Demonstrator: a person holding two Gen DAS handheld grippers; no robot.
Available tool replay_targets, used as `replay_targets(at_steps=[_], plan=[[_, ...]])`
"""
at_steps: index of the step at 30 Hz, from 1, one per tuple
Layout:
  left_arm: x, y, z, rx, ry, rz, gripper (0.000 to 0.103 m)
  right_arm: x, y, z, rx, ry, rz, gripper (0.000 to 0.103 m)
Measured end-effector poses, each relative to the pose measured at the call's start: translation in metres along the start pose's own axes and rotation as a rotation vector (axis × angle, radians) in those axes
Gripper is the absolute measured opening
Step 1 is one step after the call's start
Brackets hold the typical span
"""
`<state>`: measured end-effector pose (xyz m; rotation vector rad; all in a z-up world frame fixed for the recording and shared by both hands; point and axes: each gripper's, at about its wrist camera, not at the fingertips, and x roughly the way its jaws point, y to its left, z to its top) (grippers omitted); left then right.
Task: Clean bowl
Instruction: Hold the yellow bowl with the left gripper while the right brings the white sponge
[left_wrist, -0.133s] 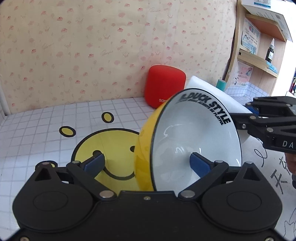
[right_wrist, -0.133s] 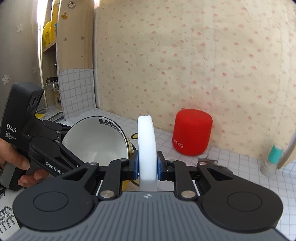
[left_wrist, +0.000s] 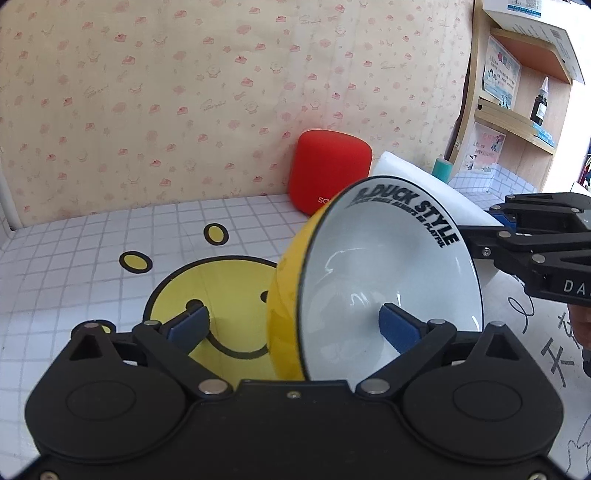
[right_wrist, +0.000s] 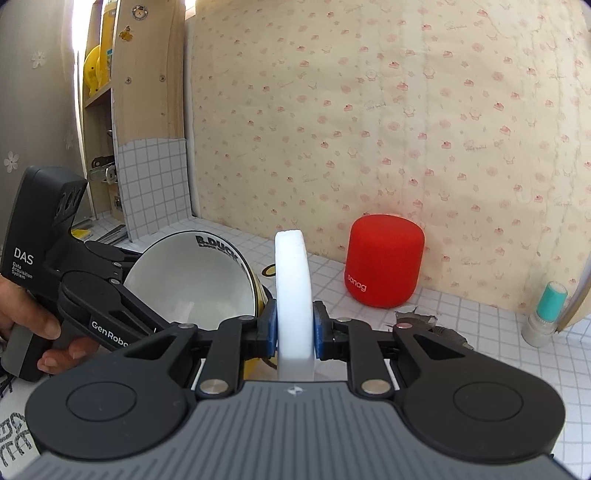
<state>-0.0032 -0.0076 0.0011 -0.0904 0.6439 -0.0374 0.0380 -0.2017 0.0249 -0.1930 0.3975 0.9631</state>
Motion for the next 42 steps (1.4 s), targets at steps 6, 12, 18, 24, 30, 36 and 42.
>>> replay_targets(at_steps=[6,12,18,24,30,36,42], plan=[[-0.006,-0.001,0.001,0.051,0.008,0.002,0.101,0.003,0.005,0.011,-0.050,0.014,0.019,0.021],[-0.011,-0.009,-0.009,0.083,0.008,-0.027,0.098,0.005,0.006,0.004,-0.053,0.014,0.024,0.021],[-0.014,-0.010,-0.012,0.066,0.004,-0.044,0.096,0.001,0.004,0.001,-0.053,0.008,0.025,0.021],[-0.019,-0.004,-0.014,0.032,0.008,-0.057,0.089,0.003,0.010,0.016,-0.112,-0.021,0.074,0.021],[-0.018,0.004,-0.016,-0.012,0.009,-0.082,0.084,0.007,0.007,0.010,-0.087,-0.006,0.081,0.021],[-0.022,0.012,-0.020,-0.077,-0.009,-0.084,0.084,0.018,0.008,0.014,-0.081,-0.022,0.122,0.021],[-0.021,0.012,-0.022,-0.083,-0.009,-0.080,0.084,0.019,0.005,0.009,-0.095,0.000,0.128,0.021]])
